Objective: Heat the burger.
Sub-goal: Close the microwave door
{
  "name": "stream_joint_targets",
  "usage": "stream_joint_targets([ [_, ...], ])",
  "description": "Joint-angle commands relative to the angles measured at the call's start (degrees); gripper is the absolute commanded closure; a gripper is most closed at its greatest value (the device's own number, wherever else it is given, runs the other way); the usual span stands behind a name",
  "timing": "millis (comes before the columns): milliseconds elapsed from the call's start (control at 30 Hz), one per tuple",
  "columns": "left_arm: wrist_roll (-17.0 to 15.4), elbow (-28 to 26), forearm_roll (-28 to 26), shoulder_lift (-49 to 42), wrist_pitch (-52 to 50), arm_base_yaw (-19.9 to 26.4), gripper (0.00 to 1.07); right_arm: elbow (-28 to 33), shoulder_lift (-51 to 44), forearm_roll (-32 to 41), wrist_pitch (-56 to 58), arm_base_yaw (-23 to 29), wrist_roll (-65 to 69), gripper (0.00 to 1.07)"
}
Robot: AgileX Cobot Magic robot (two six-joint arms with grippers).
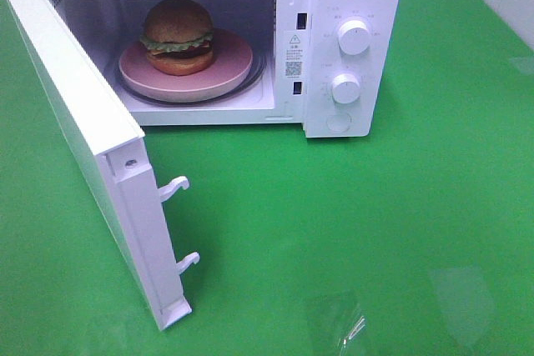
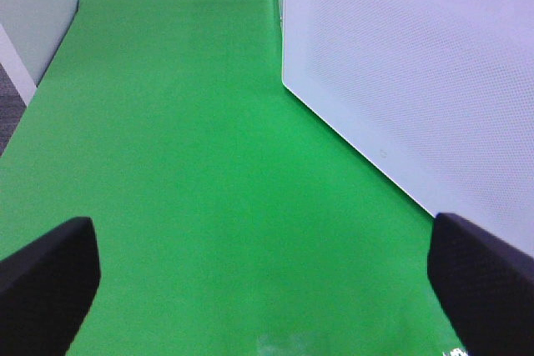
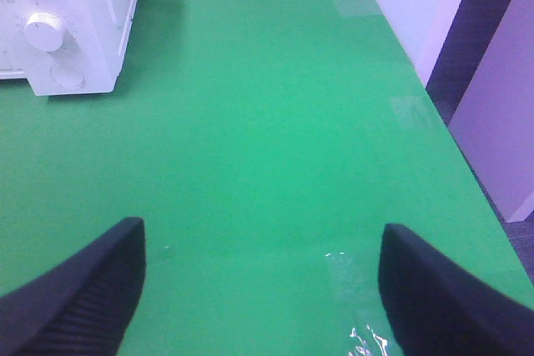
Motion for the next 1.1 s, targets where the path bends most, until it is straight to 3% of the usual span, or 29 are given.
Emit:
stream_joint_targets([
  [33, -0.34, 0.11, -0.17, -1.03, -0.40, -0.34, 0.07, 0.06, -1.49, 0.57, -0.57, -0.34, -0.46, 0.31],
  [233, -0.34, 0.11, -0.17, -0.86, -0.40, -0.34, 0.07, 0.17, -1.49, 4.47, -0.74, -0.17, -4.87, 0.31],
  [1100, -0.34, 0.11, -0.17, -0.86, -0.40, -0.34, 0.07, 0.17, -1.49, 4.47, -0.74, -0.17, -4.87, 0.31],
])
